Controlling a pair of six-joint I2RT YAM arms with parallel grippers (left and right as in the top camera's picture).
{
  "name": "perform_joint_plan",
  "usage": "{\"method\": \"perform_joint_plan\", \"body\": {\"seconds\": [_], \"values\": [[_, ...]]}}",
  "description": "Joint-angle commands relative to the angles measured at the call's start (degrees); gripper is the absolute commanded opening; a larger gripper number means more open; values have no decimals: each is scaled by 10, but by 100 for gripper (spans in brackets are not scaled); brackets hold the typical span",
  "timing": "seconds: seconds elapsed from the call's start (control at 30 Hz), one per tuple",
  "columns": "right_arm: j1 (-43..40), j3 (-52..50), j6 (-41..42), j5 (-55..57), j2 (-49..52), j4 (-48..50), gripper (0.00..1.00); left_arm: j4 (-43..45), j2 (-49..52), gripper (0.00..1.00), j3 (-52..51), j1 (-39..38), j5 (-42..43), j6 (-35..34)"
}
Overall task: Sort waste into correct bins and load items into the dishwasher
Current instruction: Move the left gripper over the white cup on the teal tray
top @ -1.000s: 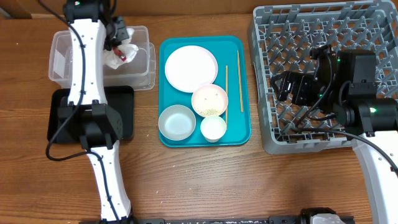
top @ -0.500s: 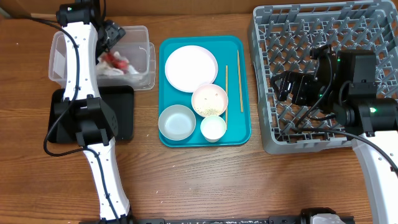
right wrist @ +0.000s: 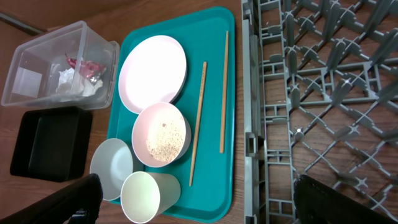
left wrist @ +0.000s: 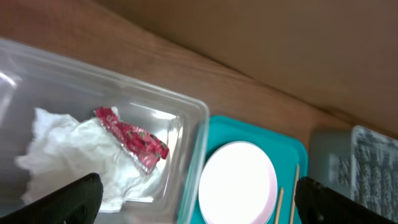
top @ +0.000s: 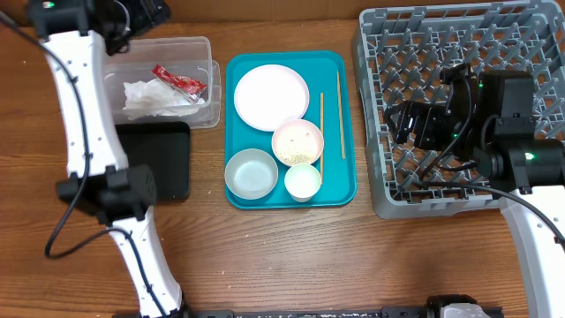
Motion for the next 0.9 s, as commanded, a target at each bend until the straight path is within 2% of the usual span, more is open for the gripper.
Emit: {"method": "perform_joint_plan", "body": {"seconds": [0.0, 0.1, 0.17, 0.4, 0.63, 0.7, 0.8, 0.87], "values": [[-1, 17, 1, 3, -2, 2, 100, -39, -61, 100, 16, -1, 22, 89], [-1, 17, 1, 3, -2, 2, 100, -134, -86, 100, 16, -1, 14, 131], [-1, 17, 1, 3, -2, 2, 100, -167, -89, 99, 15, -1, 14, 152], [-1, 17, 2, 3, -2, -2, 100, -167, -136, 98, -59, -22, 44, 173], [-1, 17, 1, 3, -2, -6, 100, -167, -242, 98, -250, -117, -38, 180], [-1, 17, 1, 3, -2, -6, 100, -167, -264, 97, -297, -146, -39, 180], [-1, 17, 1, 3, -2, -6, 100, -165, -277, 92, -358, -195, -39, 180], [-1, 17, 1, 3, -2, -5, 100, -153, -275, 86, -395, -225, -39, 180]]}}
